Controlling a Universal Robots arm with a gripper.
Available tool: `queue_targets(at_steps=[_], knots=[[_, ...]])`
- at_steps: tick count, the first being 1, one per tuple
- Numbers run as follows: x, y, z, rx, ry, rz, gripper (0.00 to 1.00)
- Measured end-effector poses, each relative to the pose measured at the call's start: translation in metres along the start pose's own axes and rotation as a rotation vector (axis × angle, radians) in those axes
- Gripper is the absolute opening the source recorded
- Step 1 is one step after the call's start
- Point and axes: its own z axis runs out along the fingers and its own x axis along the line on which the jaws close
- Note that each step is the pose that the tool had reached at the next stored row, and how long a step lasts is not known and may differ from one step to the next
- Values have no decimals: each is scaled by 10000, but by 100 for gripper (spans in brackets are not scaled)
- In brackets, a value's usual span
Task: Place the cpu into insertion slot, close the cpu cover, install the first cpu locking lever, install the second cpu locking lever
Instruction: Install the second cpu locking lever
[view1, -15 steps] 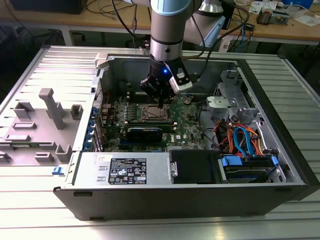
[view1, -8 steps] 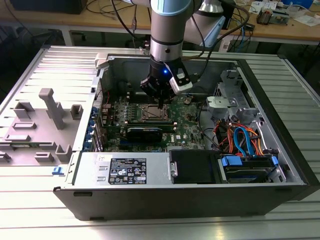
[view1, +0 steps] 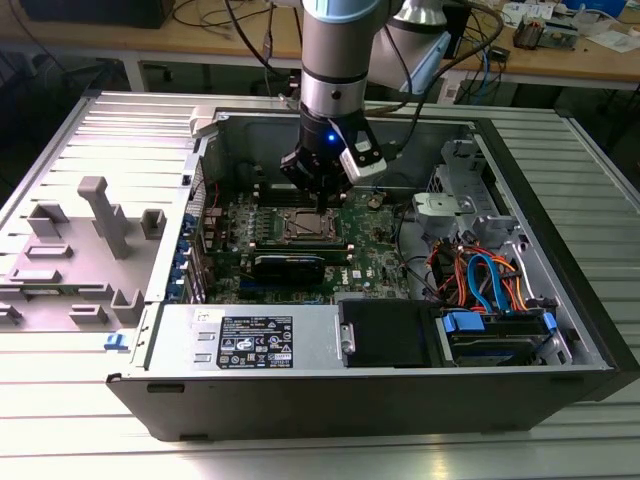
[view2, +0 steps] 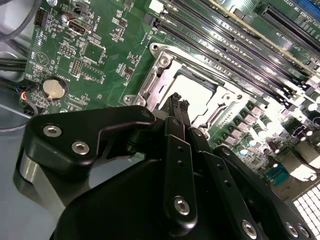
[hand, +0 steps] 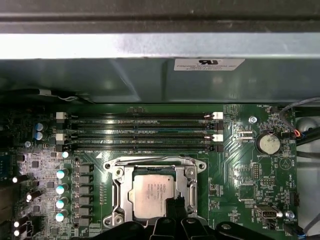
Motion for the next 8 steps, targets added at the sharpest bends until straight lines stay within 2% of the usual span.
queue_targets(at_steps=[8], knots=[[0, -62, -13, -1, 0, 0, 11]])
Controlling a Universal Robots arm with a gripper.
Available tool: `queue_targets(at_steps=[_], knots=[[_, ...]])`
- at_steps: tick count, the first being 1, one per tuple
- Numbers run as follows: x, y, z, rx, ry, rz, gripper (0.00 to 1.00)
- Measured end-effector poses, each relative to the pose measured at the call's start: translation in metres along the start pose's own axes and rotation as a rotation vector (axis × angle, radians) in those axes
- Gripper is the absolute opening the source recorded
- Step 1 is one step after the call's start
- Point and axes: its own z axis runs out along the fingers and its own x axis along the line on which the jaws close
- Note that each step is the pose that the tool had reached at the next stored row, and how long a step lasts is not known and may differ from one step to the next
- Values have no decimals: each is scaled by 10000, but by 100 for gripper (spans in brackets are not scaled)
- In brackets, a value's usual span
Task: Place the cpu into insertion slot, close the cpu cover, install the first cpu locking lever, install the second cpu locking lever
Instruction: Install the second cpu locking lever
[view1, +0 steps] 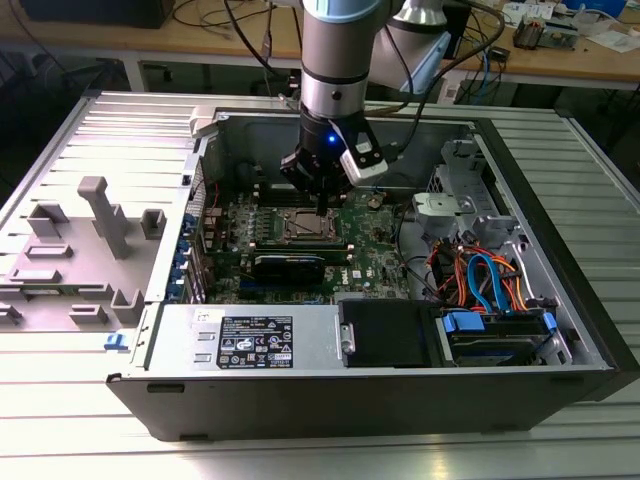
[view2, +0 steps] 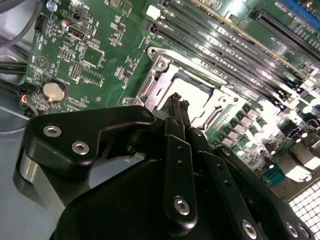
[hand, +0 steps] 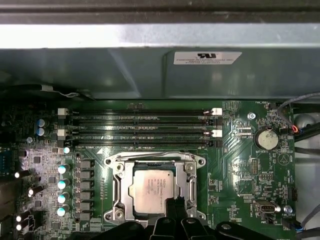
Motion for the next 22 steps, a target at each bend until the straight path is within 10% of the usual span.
queue_targets(at_steps=[22], knots=[[1, -190, -76, 1, 7, 1, 11]])
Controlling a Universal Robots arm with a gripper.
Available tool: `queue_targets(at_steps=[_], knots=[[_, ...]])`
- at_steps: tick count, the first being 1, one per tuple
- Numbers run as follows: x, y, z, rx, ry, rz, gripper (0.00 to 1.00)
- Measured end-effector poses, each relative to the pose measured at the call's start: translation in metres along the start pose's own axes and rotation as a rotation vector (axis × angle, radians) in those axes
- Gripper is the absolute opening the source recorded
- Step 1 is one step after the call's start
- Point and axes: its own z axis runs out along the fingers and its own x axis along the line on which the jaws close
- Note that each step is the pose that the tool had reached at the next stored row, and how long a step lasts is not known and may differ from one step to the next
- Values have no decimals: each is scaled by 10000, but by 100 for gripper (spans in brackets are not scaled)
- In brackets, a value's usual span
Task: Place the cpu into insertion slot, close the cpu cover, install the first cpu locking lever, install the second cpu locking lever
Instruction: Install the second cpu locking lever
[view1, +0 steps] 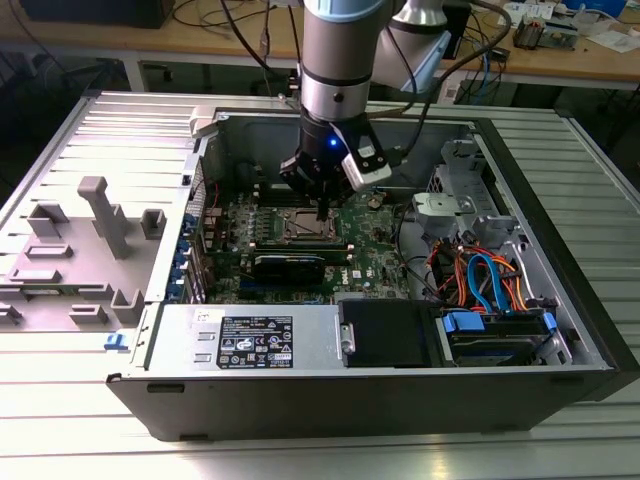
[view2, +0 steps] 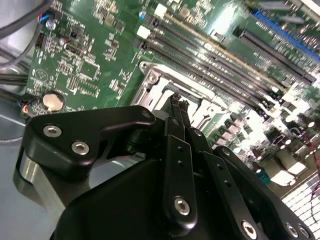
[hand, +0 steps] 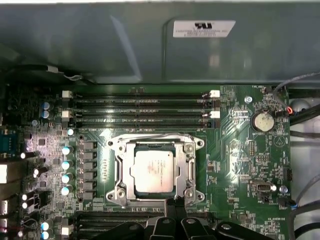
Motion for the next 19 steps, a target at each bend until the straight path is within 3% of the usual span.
queue_targets(at_steps=[3, 13, 19], knots=[[0, -41, -1, 0, 0, -1, 11], [0, -54, -53, 0, 0, -1, 11], [0, -123, -55, -1, 0, -1, 11]])
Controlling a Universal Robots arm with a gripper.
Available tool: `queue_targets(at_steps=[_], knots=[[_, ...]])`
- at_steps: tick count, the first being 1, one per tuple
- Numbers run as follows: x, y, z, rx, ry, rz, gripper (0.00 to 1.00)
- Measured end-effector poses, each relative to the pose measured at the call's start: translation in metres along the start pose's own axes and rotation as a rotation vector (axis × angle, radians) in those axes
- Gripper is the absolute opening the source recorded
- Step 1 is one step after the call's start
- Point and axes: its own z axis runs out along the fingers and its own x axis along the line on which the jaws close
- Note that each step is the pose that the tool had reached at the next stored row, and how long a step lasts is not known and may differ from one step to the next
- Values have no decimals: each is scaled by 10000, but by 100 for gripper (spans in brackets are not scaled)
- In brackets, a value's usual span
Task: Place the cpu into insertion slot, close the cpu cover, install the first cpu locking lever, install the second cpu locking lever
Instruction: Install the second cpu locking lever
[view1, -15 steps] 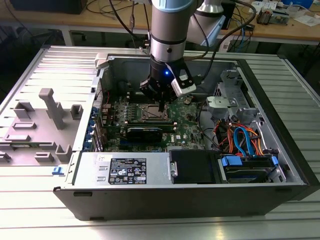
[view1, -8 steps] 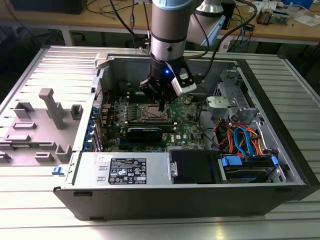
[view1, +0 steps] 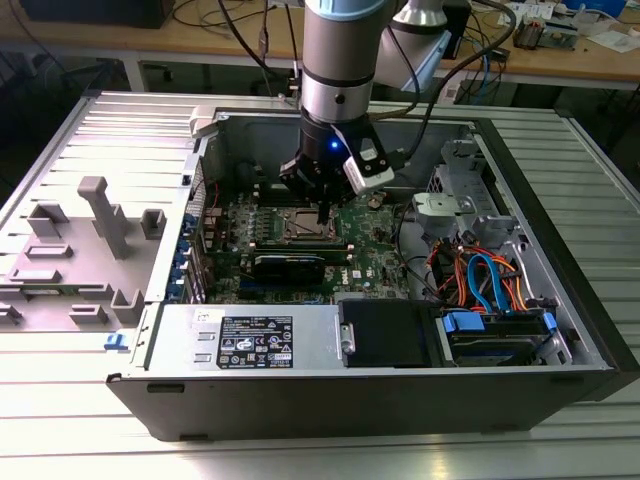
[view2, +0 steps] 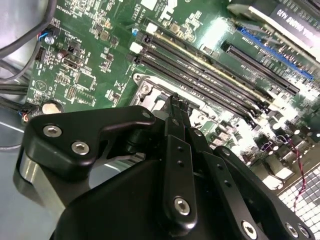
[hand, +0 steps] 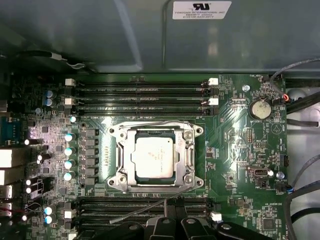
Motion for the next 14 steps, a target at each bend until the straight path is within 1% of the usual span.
queue_targets(at_steps=[2, 10, 14], knots=[[1, -28, 0, 0, 0, 1, 11], [2, -40, -5, 0, -1, -3, 11], [47, -47, 10, 2, 2, -123, 11]])
